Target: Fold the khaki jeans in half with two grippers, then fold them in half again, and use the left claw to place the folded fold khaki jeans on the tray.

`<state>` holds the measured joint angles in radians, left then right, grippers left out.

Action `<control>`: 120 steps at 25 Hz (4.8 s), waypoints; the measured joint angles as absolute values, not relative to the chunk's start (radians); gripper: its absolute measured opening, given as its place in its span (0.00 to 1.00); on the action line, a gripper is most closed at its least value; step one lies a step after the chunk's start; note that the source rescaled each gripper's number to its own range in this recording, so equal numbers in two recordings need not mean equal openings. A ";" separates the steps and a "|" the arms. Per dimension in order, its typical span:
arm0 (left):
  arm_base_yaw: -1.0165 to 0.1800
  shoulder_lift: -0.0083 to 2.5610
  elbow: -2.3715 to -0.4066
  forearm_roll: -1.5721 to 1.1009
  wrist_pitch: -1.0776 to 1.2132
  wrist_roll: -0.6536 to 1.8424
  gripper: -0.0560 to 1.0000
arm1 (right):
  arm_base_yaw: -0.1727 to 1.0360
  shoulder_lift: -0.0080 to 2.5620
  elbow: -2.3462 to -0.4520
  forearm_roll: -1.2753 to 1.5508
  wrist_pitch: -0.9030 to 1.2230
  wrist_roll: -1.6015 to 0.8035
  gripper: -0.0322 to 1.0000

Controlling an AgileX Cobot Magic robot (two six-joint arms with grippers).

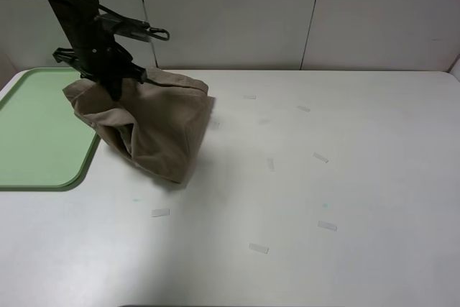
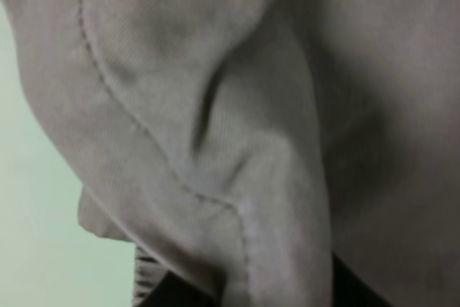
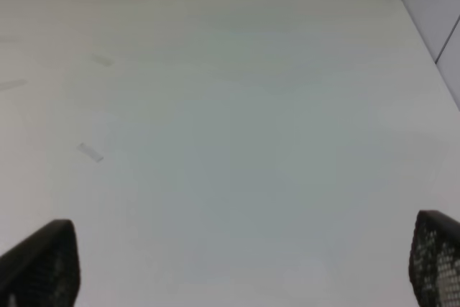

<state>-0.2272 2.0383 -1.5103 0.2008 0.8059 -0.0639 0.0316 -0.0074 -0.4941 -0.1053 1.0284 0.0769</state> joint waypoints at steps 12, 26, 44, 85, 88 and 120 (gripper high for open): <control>-0.058 1.992 -1.510 0.201 0.855 0.018 0.19 | 0.032 -0.007 -0.494 -0.105 1.028 0.077 1.00; 0.151 1.973 -1.430 0.171 0.733 0.042 0.19 | 0.032 -0.007 -0.494 -0.105 1.028 0.077 1.00; 0.220 2.031 -1.424 0.208 0.634 0.042 0.30 | 0.032 -0.007 -0.494 -0.105 1.028 0.077 1.00; 0.220 1.365 -1.228 -0.067 1.081 0.180 1.00 | 0.032 -0.007 -0.494 -0.105 1.028 0.077 1.00; 0.220 1.265 -1.155 -0.067 1.085 0.180 1.00 | 0.032 -0.007 -0.494 -0.105 1.028 0.077 1.00; 0.220 0.285 -0.632 -0.060 1.164 0.154 1.00 | 0.032 -0.007 -0.494 -0.105 1.028 0.077 1.00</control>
<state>0.2199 0.2846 -0.6325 -0.0600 1.1643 0.1541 0.0316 -0.0074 -0.4941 -0.1053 1.0284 0.0769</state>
